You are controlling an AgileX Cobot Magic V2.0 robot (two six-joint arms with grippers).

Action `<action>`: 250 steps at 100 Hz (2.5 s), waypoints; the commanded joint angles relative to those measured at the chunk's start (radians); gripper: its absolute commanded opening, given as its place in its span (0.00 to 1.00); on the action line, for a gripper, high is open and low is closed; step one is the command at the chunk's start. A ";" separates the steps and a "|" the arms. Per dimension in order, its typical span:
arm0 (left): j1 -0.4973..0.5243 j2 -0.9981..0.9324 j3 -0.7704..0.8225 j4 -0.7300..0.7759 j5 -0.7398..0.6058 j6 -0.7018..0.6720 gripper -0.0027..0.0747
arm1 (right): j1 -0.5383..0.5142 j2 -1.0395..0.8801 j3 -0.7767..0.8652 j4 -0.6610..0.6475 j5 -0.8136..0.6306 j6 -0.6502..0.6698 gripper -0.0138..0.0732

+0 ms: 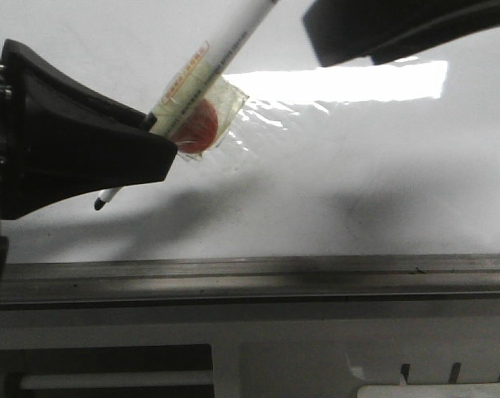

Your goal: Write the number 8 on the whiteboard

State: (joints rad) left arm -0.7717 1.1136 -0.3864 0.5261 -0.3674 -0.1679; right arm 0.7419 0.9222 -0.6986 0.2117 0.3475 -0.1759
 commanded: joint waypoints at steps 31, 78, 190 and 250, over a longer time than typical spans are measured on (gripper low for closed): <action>-0.008 -0.019 -0.031 0.084 -0.165 -0.003 0.01 | 0.075 0.145 -0.146 0.007 -0.130 -0.010 0.54; -0.008 -0.019 -0.031 0.089 -0.172 -0.005 0.25 | 0.075 0.173 -0.152 0.019 -0.114 -0.010 0.08; -0.008 -0.507 -0.031 -0.197 0.266 -0.013 0.48 | -0.145 0.300 -0.430 0.050 -0.074 0.045 0.08; -0.008 -0.505 -0.031 -0.193 0.270 -0.013 0.48 | -0.185 0.298 -0.409 -0.051 0.260 0.046 0.09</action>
State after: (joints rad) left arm -0.7717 0.6078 -0.3864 0.3423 -0.0314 -0.1671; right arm 0.5563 1.2250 -1.1019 0.2078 0.6155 -0.1143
